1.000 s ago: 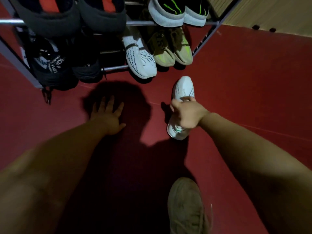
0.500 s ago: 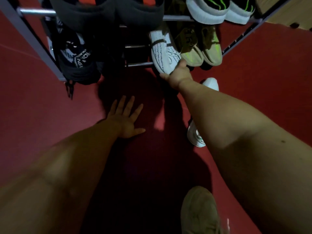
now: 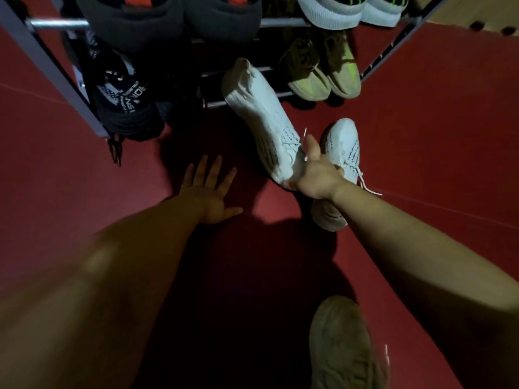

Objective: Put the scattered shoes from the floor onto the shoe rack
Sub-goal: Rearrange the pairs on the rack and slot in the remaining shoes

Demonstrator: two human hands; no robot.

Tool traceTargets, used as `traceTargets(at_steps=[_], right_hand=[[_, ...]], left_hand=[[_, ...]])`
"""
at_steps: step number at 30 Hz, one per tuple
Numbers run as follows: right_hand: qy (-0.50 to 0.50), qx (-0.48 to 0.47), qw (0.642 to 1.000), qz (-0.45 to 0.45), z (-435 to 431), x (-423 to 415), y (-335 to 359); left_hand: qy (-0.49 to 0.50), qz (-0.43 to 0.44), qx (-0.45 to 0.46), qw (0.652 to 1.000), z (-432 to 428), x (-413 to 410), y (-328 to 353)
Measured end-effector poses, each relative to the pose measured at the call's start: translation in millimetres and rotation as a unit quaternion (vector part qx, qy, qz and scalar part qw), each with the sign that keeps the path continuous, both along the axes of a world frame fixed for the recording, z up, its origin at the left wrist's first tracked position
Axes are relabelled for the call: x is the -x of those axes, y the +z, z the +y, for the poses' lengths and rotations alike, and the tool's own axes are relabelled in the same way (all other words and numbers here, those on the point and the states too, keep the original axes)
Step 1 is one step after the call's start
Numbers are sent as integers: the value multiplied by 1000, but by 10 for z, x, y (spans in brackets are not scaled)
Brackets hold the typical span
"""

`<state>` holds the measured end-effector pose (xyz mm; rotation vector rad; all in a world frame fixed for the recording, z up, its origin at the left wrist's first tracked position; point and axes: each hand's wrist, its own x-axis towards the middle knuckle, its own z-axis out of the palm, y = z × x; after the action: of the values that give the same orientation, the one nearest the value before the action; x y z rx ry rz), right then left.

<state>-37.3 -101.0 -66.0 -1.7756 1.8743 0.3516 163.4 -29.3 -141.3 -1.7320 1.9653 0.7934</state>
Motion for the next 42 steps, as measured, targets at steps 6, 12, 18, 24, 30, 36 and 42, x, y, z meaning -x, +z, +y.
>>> traceTargets(at_steps=[6, 12, 18, 24, 30, 36, 42], right_hand=[[-41, 9, 998, -47, -93, -513, -196], [22, 64, 995, 75, -146, -515, -301], [251, 38, 959, 125, -19, -96, -129], [431, 75, 891, 122, 191, 331, -135], [-70, 20, 987, 146, 204, 676, -264], [-150, 44, 986, 54, 447, 812, -249], [-41, 88, 994, -45, 576, 767, -254]], left_hand=[[-12, 9, 25, 1000, 25, -20, -33], [-53, 34, 75, 995, 107, -210, -27], [55, 114, 459, 880, 257, -351, -41], [-92, 165, 310, 932, 28, 19, 206], [-191, 105, 105, 970, 39, 252, 188], [52, 204, 276, 938, 429, 485, 83], [269, 278, 139, 912, 209, 1154, 338]])
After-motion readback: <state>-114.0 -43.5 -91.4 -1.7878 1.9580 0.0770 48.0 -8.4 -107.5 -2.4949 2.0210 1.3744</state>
